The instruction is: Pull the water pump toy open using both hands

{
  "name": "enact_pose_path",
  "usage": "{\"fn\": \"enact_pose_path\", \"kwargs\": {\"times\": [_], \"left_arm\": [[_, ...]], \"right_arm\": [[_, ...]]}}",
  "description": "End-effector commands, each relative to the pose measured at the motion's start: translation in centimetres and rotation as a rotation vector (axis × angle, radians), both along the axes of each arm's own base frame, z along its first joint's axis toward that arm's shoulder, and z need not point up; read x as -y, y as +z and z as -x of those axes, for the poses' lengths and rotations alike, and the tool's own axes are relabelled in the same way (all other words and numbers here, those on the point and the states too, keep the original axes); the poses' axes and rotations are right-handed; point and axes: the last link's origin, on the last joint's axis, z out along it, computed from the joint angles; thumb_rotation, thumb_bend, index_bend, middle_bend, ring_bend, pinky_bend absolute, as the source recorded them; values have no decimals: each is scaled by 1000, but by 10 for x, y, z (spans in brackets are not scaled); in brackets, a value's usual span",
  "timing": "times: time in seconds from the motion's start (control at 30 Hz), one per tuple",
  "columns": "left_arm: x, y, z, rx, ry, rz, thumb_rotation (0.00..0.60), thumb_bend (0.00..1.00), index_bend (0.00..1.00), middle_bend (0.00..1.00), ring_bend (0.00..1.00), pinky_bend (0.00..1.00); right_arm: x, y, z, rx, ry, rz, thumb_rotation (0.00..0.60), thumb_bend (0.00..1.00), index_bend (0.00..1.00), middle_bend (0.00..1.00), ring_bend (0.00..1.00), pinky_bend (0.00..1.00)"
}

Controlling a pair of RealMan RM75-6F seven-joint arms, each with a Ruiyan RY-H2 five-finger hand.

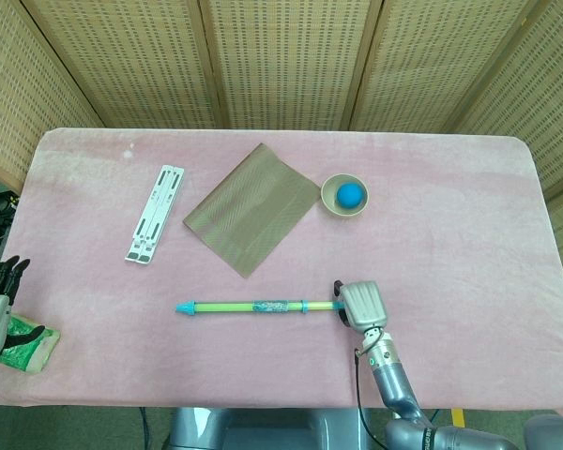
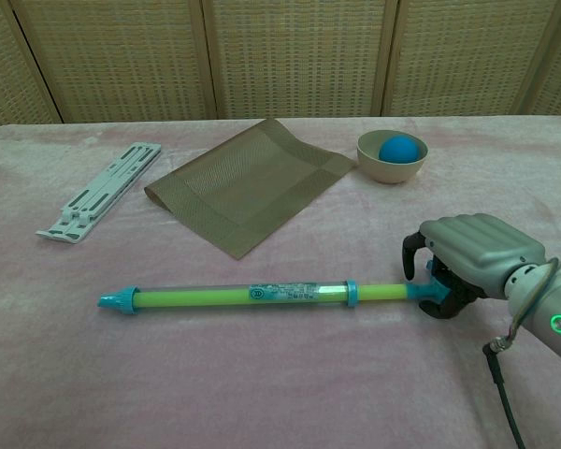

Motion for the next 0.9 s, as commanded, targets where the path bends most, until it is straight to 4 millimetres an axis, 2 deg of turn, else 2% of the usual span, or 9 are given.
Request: {"fn": "enact_pose_path", "kwargs": {"times": [0.03,0.13,0.3,0.37,0.53,0.9], "left_arm": [[0,-1,0,-1,-1,1,600,124,0,0,0,0],[0,-1,-1,-2,-3,3,600,124,0,0,0,0],[0,-1,-1,-2,-3,5,600,124,0,0,0,0],[1,-2,-2,-2,-5,8,600,124,0,0,0,0],[1,-3,-2,-2,-6,13,600,123,0,0,0,0],[-2,-9,-7,-8,-7,30,600,124,0,0,0,0]], "right_arm": [[1,-2,3,-2,-12,-3,600,498,516,1000,1000,721],[0,-3,8,-10,-22,-3,600,529,580,1000,1000,721],[-1,-3,12,-15,-34,-1,600,581,755,1000,1000,721],[-1,-2,11,-10,-31,3,600,587,788,1000,1000,721],[0,9,1,5,-7,31,600,598,814,1000,1000,721],[7,52,-31,-43,9,133,600,605,823,1000,1000,721]]}}
